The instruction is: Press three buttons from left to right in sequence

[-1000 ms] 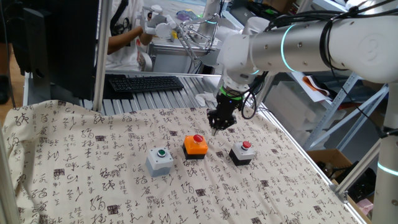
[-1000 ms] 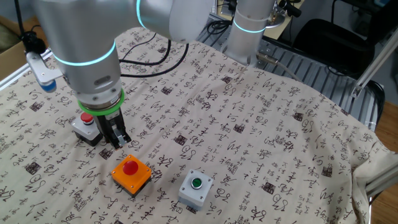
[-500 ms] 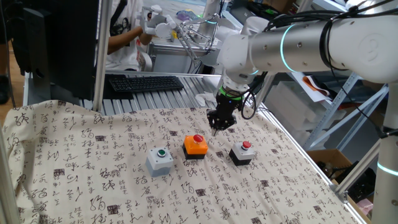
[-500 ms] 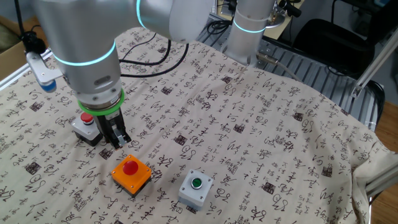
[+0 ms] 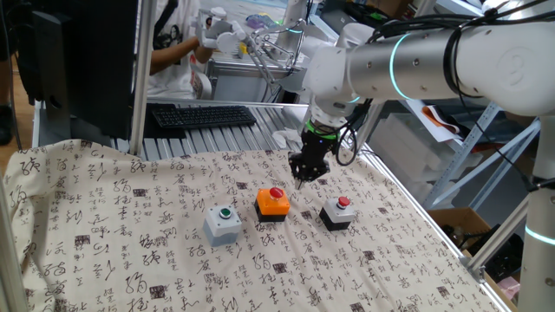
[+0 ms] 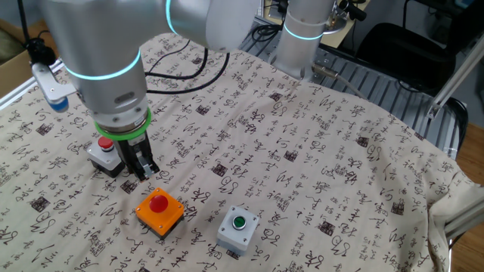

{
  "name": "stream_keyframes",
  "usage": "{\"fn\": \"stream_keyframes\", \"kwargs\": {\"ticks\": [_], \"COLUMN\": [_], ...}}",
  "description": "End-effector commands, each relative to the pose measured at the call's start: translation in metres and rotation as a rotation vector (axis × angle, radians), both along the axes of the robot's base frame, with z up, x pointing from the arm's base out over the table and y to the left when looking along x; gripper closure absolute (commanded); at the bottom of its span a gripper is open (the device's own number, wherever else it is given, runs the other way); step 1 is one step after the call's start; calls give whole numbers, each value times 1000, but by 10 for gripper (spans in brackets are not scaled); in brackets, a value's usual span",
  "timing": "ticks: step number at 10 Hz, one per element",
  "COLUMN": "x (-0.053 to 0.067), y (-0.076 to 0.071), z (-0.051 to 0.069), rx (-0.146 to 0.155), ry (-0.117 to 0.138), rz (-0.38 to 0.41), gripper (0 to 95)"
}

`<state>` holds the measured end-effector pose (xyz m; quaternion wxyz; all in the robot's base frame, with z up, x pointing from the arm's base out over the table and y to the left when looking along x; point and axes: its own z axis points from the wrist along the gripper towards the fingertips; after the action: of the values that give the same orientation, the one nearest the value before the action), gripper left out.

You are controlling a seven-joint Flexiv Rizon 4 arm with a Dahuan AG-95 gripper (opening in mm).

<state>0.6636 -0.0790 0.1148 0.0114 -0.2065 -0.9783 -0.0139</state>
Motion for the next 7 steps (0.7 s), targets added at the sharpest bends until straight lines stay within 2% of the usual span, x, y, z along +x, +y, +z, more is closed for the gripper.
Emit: {"fn": "stream_keyframes", "kwargs": {"ticks": [1, 7], "x": [0, 0], "y": [0, 0], "z": [0, 0], "rx": [14, 19], "ry": [-14, -6], "rz": [0, 45], "gripper": [950, 950]}}
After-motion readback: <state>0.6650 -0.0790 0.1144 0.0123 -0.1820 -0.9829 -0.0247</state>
